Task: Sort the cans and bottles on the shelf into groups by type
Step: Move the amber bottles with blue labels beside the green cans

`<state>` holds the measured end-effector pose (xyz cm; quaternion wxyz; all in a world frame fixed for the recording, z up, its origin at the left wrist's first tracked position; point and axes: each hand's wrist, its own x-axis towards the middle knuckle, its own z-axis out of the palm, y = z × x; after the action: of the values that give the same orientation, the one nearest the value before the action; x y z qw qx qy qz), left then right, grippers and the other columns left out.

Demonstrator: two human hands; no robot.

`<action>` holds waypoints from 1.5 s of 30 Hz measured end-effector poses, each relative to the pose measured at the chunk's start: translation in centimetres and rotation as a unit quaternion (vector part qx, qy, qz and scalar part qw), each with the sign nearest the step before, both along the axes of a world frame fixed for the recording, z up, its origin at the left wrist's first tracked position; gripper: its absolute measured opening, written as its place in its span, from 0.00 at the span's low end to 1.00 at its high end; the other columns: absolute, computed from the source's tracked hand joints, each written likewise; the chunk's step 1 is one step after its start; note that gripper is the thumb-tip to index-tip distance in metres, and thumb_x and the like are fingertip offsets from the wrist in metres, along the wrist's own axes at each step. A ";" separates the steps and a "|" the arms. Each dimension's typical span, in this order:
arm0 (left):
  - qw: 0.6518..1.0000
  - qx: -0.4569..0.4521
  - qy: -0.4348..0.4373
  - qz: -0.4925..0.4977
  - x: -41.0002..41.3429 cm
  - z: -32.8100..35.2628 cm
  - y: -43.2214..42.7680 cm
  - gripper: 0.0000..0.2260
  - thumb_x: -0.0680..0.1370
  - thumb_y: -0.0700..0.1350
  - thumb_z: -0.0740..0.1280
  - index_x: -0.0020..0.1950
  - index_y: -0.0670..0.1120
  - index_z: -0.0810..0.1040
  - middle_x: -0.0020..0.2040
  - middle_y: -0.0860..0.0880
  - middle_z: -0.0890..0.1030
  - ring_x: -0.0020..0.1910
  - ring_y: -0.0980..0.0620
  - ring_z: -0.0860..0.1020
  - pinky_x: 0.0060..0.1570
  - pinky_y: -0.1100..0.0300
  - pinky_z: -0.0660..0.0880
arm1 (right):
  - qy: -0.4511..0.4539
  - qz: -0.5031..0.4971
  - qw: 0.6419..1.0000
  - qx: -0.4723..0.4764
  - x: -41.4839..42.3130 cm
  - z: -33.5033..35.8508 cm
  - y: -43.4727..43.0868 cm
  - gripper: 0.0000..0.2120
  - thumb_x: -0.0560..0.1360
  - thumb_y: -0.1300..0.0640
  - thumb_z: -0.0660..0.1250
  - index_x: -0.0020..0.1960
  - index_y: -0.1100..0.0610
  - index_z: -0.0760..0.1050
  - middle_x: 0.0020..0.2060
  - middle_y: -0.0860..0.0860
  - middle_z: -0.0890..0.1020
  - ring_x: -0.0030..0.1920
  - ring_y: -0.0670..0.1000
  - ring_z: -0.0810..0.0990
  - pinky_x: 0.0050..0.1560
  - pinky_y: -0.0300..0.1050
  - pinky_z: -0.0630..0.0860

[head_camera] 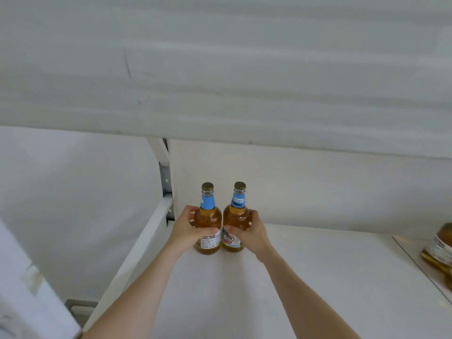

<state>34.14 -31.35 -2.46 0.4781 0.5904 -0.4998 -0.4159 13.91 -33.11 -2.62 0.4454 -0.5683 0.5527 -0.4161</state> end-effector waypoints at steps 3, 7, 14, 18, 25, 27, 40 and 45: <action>1.000 -0.002 0.009 0.008 -0.7 0.0 2.0 0.30 0.57 0.49 0.83 0.53 0.60 0.72 0.53 0.58 0.79 0.52 0.58 0.78 0.42 0.63 0.75 | 0.001 0.004 1.000 0.002 -0.7 -0.1 1.4 0.32 0.64 0.51 0.80 0.63 0.48 0.68 0.51 0.40 0.78 0.51 0.42 0.77 0.51 0.44 0.76; 1.000 0.001 0.016 0.005 -1.1 -0.3 4.8 0.31 0.57 0.48 0.83 0.55 0.59 0.76 0.53 0.57 0.81 0.53 0.57 0.79 0.46 0.59 0.76 | -0.025 0.007 1.000 0.008 -1.8 -0.1 3.6 0.29 0.64 0.55 0.80 0.61 0.47 0.72 0.50 0.41 0.80 0.51 0.42 0.79 0.44 0.36 0.75; 1.000 0.011 0.025 0.004 -1.3 -0.4 8.6 0.27 0.60 0.44 0.83 0.55 0.57 0.78 0.50 0.55 0.84 0.52 0.56 0.79 0.45 0.60 0.75 | -0.115 0.006 0.992 0.042 -3.5 -0.3 7.2 0.31 0.58 0.61 0.82 0.57 0.51 0.75 0.50 0.49 0.84 0.49 0.48 0.84 0.44 0.41 0.79; 0.998 0.010 0.055 0.017 -1.5 -0.2 10.2 0.24 0.61 0.43 0.83 0.52 0.55 0.79 0.46 0.54 0.85 0.48 0.55 0.83 0.43 0.60 0.77 | -0.176 -0.041 0.981 0.065 -3.7 -0.3 9.0 0.28 0.60 0.61 0.82 0.56 0.54 0.74 0.48 0.52 0.85 0.46 0.50 0.86 0.41 0.44 0.81; 0.992 0.039 0.120 0.006 -2.0 -0.3 12.1 0.29 0.53 0.53 0.81 0.52 0.50 0.80 0.46 0.51 0.86 0.48 0.50 0.84 0.49 0.50 0.80 | -0.235 -0.095 0.961 0.108 -4.0 -0.2 11.3 0.24 0.65 0.61 0.79 0.57 0.54 0.74 0.50 0.54 0.84 0.46 0.54 0.86 0.42 0.50 0.82; 0.991 0.048 0.128 0.007 -2.2 -0.6 12.4 0.25 0.58 0.49 0.82 0.52 0.50 0.80 0.47 0.50 0.86 0.50 0.47 0.83 0.48 0.49 0.80 | -0.243 -0.105 0.957 0.116 -4.3 -0.2 11.9 0.24 0.66 0.60 0.79 0.57 0.53 0.74 0.50 0.54 0.84 0.47 0.54 0.85 0.42 0.50 0.81; 0.989 0.041 0.142 0.000 -6.0 0.3 16.1 0.23 0.60 0.48 0.81 0.52 0.50 0.80 0.47 0.49 0.85 0.50 0.47 0.83 0.51 0.45 0.80 | -0.237 -0.127 0.957 0.111 -8.8 1.3 16.8 0.22 0.67 0.60 0.78 0.58 0.53 0.74 0.49 0.53 0.84 0.44 0.53 0.86 0.41 0.52 0.82; 0.990 0.033 0.140 -0.012 -8.7 1.0 19.6 0.26 0.55 0.52 0.81 0.51 0.52 0.81 0.46 0.51 0.86 0.47 0.51 0.84 0.45 0.53 0.79 | -0.228 -0.122 0.960 0.107 -11.6 1.9 20.2 0.23 0.66 0.60 0.78 0.58 0.53 0.74 0.49 0.53 0.84 0.43 0.53 0.86 0.39 0.51 0.81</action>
<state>25.45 -11.75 -1.50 0.5183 0.5358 -0.4211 -0.5167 2.31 -12.95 -0.71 0.5636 -0.3359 0.5425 -0.5246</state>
